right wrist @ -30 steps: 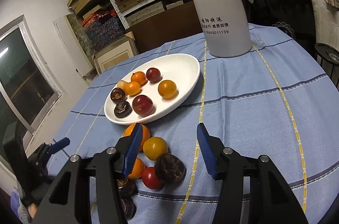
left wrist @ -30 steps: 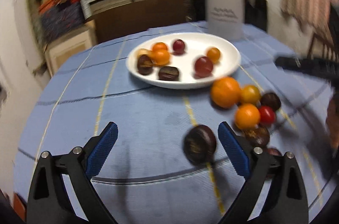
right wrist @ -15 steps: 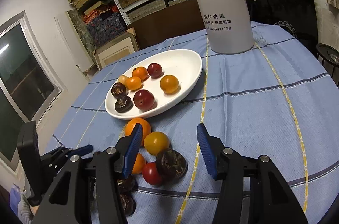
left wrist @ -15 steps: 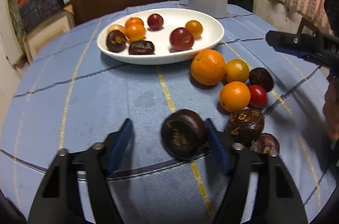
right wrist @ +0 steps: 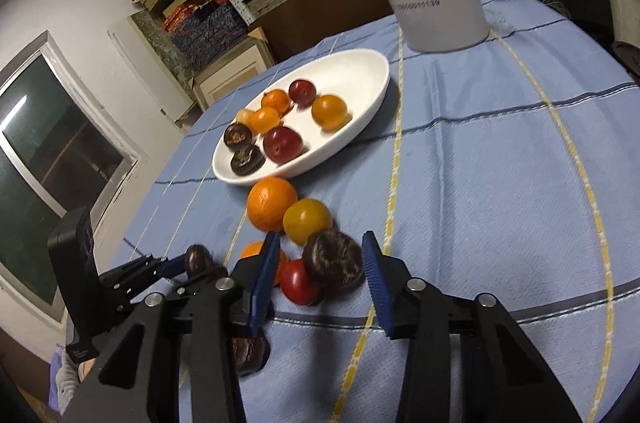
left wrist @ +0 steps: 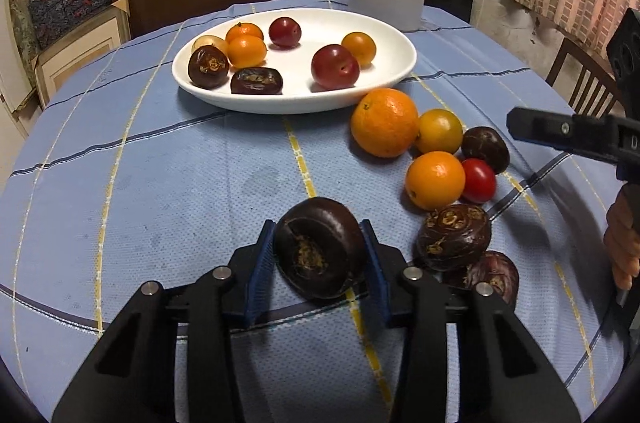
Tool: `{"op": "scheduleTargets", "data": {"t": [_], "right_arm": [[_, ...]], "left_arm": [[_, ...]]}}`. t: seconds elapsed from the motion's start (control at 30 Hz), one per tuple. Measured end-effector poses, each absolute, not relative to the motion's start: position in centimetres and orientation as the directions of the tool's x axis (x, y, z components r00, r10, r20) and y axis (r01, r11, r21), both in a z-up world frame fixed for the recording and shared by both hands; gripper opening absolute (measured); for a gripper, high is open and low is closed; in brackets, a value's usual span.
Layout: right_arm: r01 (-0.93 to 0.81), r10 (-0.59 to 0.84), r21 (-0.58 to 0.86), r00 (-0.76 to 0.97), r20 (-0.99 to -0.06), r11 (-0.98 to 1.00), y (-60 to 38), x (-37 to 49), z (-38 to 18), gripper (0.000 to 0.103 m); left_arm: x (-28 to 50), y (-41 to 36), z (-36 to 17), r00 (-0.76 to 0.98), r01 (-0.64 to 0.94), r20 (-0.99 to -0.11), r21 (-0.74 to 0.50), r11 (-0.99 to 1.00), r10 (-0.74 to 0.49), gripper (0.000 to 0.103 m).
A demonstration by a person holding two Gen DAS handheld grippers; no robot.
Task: Organize fruits
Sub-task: 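Carry a dark brown fruit to the plate with the left tool while the right tool carries another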
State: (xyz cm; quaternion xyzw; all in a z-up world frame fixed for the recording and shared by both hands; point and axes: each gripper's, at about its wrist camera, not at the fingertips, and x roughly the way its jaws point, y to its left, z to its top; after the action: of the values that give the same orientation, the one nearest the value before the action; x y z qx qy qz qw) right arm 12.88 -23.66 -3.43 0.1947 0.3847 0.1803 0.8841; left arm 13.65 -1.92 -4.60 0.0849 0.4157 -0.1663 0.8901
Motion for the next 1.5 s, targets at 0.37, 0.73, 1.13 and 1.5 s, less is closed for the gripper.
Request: {"op": "scheduleTargets", "data": {"t": [0.37,0.73,1.13,1.5], "right_arm": [[-0.157,0.406,0.404,0.630,-0.662,0.901,-22.5,13.7,-4.8,0.032],[-0.190,0.296,0.229,0.697,-0.653,0.955,-20.9,12.7,-3.7,0.023],[-0.189,0.315,0.269,0.757,-0.572,0.944,-22.4,11.3,-1.5,0.022],[-0.225,0.393,0.353,0.748,-0.535,0.908,-21.4,16.1,3.0,0.022]], "left_arm": [[13.9,-2.1,-4.8,0.594,0.366,-0.775,0.019,0.931,-0.218,0.041],[13.5,-2.5,-4.5,0.627,0.353,-0.755,0.056,0.934,-0.192,0.041],[13.4,-1.6,-3.1,0.657,0.330,-0.724,0.025,0.944,-0.211,0.041],[20.7,-2.2,1.9,0.696,0.280,-0.677,-0.051,0.959,-0.240,0.041]]}}
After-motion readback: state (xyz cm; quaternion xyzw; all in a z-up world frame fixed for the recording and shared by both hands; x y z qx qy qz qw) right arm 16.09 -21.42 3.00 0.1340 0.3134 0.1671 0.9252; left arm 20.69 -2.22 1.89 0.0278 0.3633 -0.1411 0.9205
